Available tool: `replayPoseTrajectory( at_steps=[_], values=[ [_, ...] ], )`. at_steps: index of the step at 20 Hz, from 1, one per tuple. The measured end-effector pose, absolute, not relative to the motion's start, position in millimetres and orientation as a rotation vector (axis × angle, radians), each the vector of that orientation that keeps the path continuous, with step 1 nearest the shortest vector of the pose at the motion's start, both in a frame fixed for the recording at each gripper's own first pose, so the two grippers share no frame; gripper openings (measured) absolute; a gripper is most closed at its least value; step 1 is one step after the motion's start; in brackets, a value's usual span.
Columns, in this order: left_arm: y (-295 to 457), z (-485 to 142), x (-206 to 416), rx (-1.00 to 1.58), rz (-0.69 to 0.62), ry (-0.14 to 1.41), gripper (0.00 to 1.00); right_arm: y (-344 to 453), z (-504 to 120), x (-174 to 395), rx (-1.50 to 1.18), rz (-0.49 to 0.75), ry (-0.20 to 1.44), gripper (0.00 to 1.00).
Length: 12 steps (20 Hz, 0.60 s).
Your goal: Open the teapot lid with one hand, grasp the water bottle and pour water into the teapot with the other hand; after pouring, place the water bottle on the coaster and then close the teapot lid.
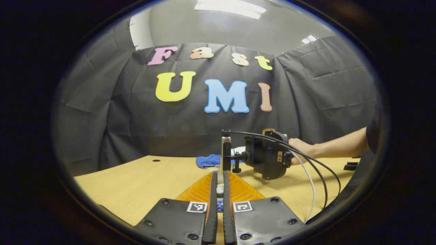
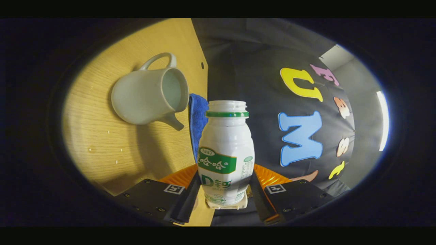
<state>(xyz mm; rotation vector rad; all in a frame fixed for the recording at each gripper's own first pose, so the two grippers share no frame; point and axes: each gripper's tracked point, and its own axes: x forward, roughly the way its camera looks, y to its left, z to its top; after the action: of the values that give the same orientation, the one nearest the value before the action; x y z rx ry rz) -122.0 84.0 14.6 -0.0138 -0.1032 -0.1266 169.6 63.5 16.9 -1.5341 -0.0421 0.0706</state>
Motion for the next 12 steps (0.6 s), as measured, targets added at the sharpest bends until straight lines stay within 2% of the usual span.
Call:
replayPoseTrajectory(
  at_steps=[2, 5, 6, 8, 9, 12],
  values=[
    [84.0, 12.5, -121.6, -0.016, -0.128, -0.096, 0.17, 63.3, 19.0, 170.6, -1.560, 0.065, -0.047, 0.72],
    [84.7, 10.8, -120.6, -0.017, -0.125, -0.086, 0.17, 65.0, 19.4, 170.9, -1.582, 0.068, -0.052, 0.72],
    [84.6, 10.6, -120.8, -0.017, -0.125, -0.087, 0.13, 65.6, 20.0, 170.0, -1.595, 0.064, -0.056, 0.72],
    [85.0, 12.5, -122.0, -0.014, -0.123, -0.091, 0.17, 66.9, 20.9, 170.0, -1.617, 0.060, -0.069, 0.72],
    [85.3, 13.9, -122.9, -0.014, -0.122, -0.093, 0.13, 67.1, 21.4, 169.3, -1.629, 0.056, -0.075, 0.72],
    [84.9, 11.4, -121.5, -0.015, -0.124, -0.089, 0.13, 68.6, 23.1, 169.3, -1.661, 0.047, -0.095, 0.72]
  ],
)
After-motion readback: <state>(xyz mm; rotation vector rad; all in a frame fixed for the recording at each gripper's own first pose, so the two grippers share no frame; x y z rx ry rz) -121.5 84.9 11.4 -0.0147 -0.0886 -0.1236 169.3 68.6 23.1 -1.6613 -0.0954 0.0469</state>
